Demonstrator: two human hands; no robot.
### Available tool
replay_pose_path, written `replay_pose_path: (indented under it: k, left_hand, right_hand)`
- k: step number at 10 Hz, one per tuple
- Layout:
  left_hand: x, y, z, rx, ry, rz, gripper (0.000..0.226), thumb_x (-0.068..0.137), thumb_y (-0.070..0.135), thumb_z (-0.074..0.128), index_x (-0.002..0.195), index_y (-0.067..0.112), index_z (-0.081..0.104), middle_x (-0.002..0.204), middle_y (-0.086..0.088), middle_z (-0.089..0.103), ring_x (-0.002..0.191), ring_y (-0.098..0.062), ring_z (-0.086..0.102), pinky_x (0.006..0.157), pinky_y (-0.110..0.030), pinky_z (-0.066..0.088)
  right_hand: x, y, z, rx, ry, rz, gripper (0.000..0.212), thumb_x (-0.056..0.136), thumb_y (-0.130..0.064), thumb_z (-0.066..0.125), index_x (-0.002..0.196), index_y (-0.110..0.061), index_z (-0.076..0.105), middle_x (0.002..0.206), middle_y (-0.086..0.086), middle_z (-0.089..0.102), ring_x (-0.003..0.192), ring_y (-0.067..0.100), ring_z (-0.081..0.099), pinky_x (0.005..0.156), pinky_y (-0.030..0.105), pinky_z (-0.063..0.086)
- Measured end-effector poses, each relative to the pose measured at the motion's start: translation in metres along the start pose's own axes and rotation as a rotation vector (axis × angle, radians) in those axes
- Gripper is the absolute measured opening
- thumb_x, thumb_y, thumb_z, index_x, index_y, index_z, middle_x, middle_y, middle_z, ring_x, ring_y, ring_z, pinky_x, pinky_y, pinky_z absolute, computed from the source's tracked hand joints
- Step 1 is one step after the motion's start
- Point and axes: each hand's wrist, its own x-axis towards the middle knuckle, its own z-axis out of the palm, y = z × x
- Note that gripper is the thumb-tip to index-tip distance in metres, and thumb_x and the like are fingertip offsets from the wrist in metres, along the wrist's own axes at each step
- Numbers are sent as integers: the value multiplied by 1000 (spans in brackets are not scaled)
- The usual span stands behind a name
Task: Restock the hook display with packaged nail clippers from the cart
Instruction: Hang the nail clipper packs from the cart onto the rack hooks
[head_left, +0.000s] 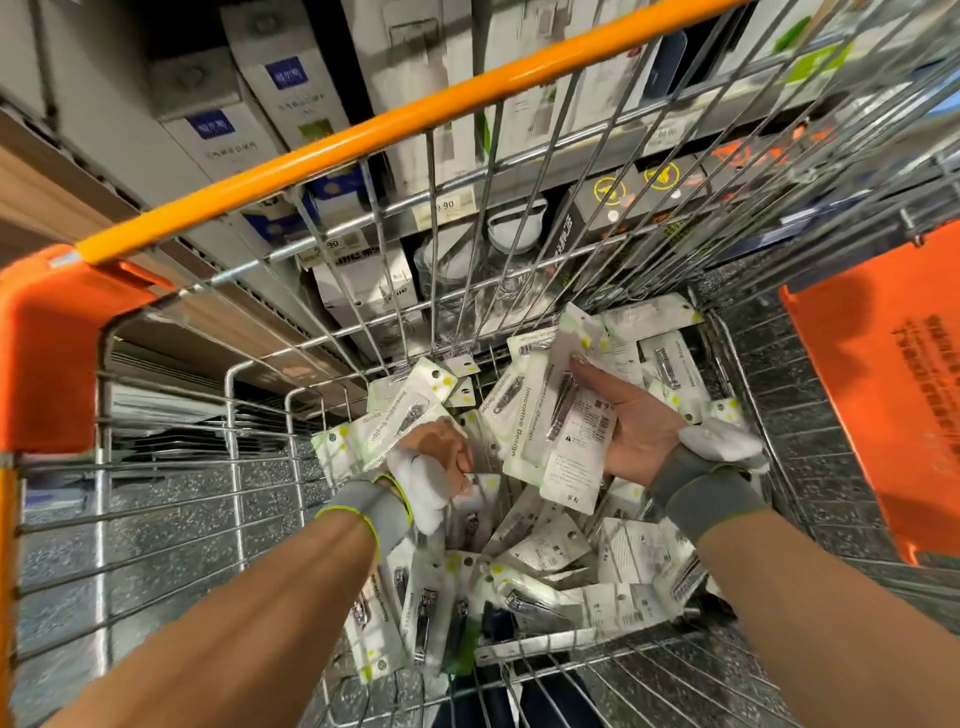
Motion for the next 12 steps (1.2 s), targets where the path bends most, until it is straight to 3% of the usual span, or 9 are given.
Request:
replay_pose_path:
  k: [1,2,3,4,5,6,7,9,12]
  left_hand:
    - [-10,10,-19,-103,37,45,61,51,34,48,102,7,68,96,-8,68,71,-8,52,54,-9,35]
    - [-19,14,-34,-256,152,57,42,61,31,67,94,4,70,49,12,56,44,7,50,46,-6,36]
    - [-38,19,-53,-395,287,42,15,80,3,72,72,12,63,42,15,53,39,5,52,47,-10,45]
    - [-69,27,-75,-428,447,108,26,79,9,73,63,21,57,51,8,59,56,-12,57,70,-25,53]
    - [-102,38,-95,-544,534,178,18,69,22,76,62,21,59,64,-9,63,66,-19,58,80,-43,56]
    - [-147,53,-112,-609,605,276,10,78,12,75,75,12,65,54,-1,65,52,-12,57,62,-26,54]
    - [-219,74,-125,-688,776,352,17,67,22,83,75,18,69,72,-13,69,62,-17,57,70,-37,54]
    - [-342,105,-141,-763,907,582,12,78,6,73,71,7,63,41,12,55,40,3,46,49,-12,40]
    - [-526,115,-189,-655,1185,769,10,85,9,66,77,11,70,55,11,64,52,1,56,55,-13,50]
  right_hand:
    - [-3,-3,10,33,89,-40,63,31,-8,97,89,-8,72,92,13,71,82,27,70,84,45,55]
    - [-23,-17,41,31,-2,-41,59,30,-13,98,83,-11,74,84,9,72,76,24,70,79,40,57]
    - [-46,-29,75,-115,-53,-15,42,30,-22,97,65,-16,74,74,7,71,70,25,68,68,39,59]
    - [-74,-41,114,-153,-69,-42,54,29,-18,97,77,-12,76,80,15,72,69,29,70,61,43,57]
    - [-94,-52,139,-57,-45,-95,73,45,-25,93,113,-13,67,116,17,66,84,21,72,69,38,59]
    - [-128,-64,168,145,-133,3,91,55,-42,86,135,-23,47,138,5,47,112,-4,58,97,21,46]
    - [-169,-61,215,-124,-297,-81,101,45,-19,94,136,-15,50,131,15,57,116,28,59,91,52,50]
    - [-242,-61,294,-349,-441,-159,92,66,-24,85,144,-14,39,147,18,40,133,36,42,110,55,31]
    - [-341,-53,427,-460,-555,-384,91,45,-23,94,127,-5,58,127,18,59,111,31,61,99,50,45]
